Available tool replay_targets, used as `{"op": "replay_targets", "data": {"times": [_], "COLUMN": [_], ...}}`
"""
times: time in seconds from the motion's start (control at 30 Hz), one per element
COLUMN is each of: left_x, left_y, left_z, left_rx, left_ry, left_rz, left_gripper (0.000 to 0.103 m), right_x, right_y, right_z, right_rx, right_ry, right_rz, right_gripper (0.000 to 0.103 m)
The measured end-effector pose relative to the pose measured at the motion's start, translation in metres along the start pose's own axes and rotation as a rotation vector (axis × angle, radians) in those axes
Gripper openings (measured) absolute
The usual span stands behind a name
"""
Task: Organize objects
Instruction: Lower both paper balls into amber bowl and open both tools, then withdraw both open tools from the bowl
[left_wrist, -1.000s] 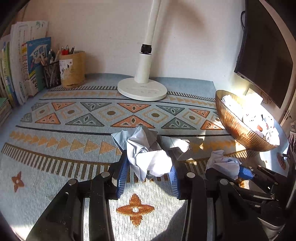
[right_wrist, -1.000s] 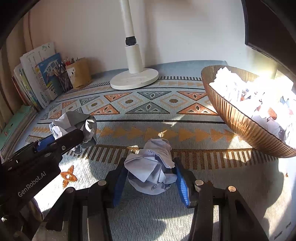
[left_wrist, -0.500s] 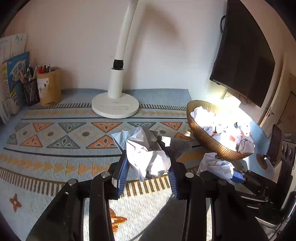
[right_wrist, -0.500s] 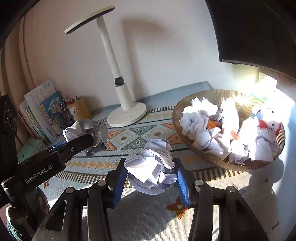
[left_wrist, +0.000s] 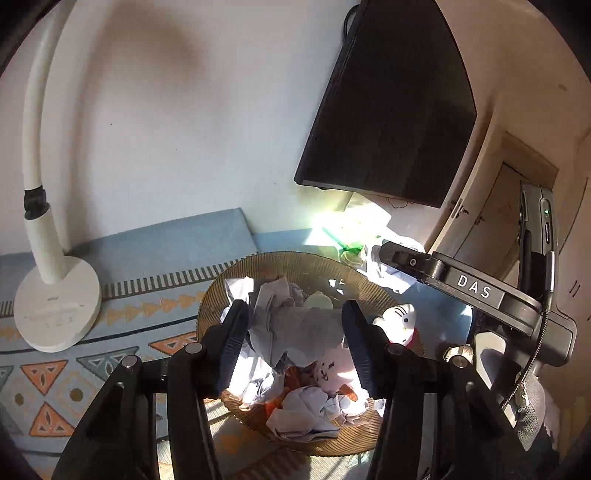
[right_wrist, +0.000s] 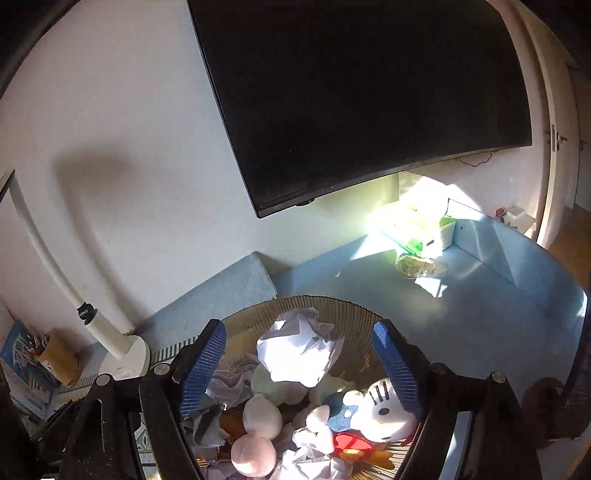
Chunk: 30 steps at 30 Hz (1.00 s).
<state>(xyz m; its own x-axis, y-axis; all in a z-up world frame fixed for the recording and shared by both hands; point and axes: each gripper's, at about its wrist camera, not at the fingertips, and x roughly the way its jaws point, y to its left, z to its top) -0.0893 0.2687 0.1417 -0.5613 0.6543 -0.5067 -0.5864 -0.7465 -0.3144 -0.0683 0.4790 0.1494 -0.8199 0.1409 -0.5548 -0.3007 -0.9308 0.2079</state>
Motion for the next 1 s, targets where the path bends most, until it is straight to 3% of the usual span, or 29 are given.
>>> {"op": "replay_targets", "data": {"times": [0.07,0.2,0.37,0.47,0.53,0.6,0.7,0.77,0.83,0.93,1.0], "left_x": [0.005,-0.015,-0.078,-0.127,-0.161,-0.194,-0.231,-0.24,-0.237,-0.221,-0.211], "left_y": [-0.001,0.006,0.03,0.039,0.046,0.057,0.083,0.106,0.128,0.163,0.181], "left_z": [0.003,0.001,-0.012,-0.021,-0.028,-0.039,-0.065,-0.086,-0.107,-0.137,-0.152], "left_rx": [0.006,-0.005,-0.044,-0.03,-0.025,-0.041,-0.09,-0.132,-0.164,-0.199,-0.225], "left_ry": [-0.004,-0.024,-0.078,-0.126,-0.155,-0.191,-0.228,-0.195,-0.15,-0.093,-0.062], "left_rz": [0.012,0.02,0.084,0.185,0.268,0.336,0.403,0.391,0.415,0.521,0.528], "left_gripper": [0.074,0.074,0.074,0.075,0.082,0.098,0.103,0.103,0.103,0.102,0.102], "right_x": [-0.006,-0.029,-0.076,-0.106,-0.119,-0.125,-0.112,-0.096,-0.077,-0.049,-0.036], "right_y": [-0.002,0.011,0.049,0.082,0.105,0.129,0.16,0.179,0.193,0.205,0.207], "right_z": [-0.005,-0.019,-0.031,-0.041,-0.053,-0.074,-0.114,-0.145,-0.175,-0.206,-0.219], "right_rx": [0.011,-0.011,-0.082,-0.129,-0.159,-0.195,-0.249,-0.286,-0.332,-0.36,-0.358], "right_ry": [0.0,0.01,-0.022,-0.037,-0.04,-0.033,0.013,0.056,0.087,0.16,0.2], "right_rz": [0.01,0.075,0.175,0.237,0.271,0.294,0.285,0.277,0.263,0.243,0.225], "right_gripper": [0.081,0.081,0.082,0.085,0.085,0.085,0.085,0.085,0.085,0.085,0.085]}}
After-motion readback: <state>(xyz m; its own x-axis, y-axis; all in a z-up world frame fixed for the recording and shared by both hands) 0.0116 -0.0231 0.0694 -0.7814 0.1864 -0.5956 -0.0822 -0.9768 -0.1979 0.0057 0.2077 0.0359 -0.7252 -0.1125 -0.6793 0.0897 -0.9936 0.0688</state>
